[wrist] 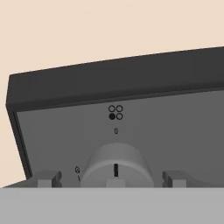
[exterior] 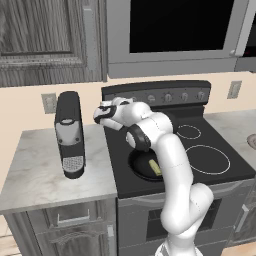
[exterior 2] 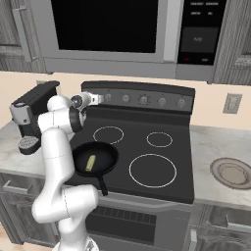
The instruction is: Pick up the butter stick and place it in the pan. Then turn on the burner for the pan.
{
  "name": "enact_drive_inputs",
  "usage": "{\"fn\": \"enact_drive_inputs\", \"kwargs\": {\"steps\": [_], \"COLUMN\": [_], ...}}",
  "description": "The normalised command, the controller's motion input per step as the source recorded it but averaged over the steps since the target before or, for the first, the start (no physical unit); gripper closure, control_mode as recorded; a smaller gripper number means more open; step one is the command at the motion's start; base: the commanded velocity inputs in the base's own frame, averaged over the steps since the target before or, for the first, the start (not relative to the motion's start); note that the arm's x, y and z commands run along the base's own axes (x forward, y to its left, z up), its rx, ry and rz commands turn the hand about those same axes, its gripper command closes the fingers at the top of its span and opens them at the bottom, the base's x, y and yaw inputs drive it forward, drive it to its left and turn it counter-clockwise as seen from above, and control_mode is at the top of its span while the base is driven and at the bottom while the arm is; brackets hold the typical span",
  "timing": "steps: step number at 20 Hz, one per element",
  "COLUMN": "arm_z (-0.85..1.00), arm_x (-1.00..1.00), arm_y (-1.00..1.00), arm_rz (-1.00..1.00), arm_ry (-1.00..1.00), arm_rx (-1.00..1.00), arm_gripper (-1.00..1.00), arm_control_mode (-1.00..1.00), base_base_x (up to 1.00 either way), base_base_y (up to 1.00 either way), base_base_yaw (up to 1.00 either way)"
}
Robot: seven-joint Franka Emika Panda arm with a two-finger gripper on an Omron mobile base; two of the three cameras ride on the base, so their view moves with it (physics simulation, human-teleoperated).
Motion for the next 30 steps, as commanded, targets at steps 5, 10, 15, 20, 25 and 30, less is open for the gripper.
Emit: {"fn": "enact_drive_inputs", "kwargs": {"steps": [5, 10, 15, 20, 25, 30], "arm_z": [0.00, 0.00, 0.00, 0.00, 0.00, 0.00], "arm_x": [0.00, 0.00, 0.00, 0.00, 0.00, 0.00], "arm_y": [0.00, 0.00, 0.00, 0.00, 0.00, 0.00], "arm_rz": [0.00, 0.00, 0.00, 0.00, 0.00, 0.02], "arm_ry": [0.00, 0.00, 0.00, 0.00, 0.00, -0.01], "arm_rx": [0.00, 0.00, 0.00, 0.00, 0.00, 0.00], "arm_gripper": [1.00, 1.00, 1.00, 1.00, 1.00, 1.00], "arm_control_mode": [-1.00, -1.00, -1.00, -1.00, -1.00, -1.00], "base_base_x": [0.00, 0.00, 0.00, 0.00, 0.00, 0.00], "base_base_y": [0.00, 0.00, 0.00, 0.00, 0.00, 0.00], "base_base_yaw": [0.00, 0.00, 0.00, 0.00, 0.00, 0.00]}}
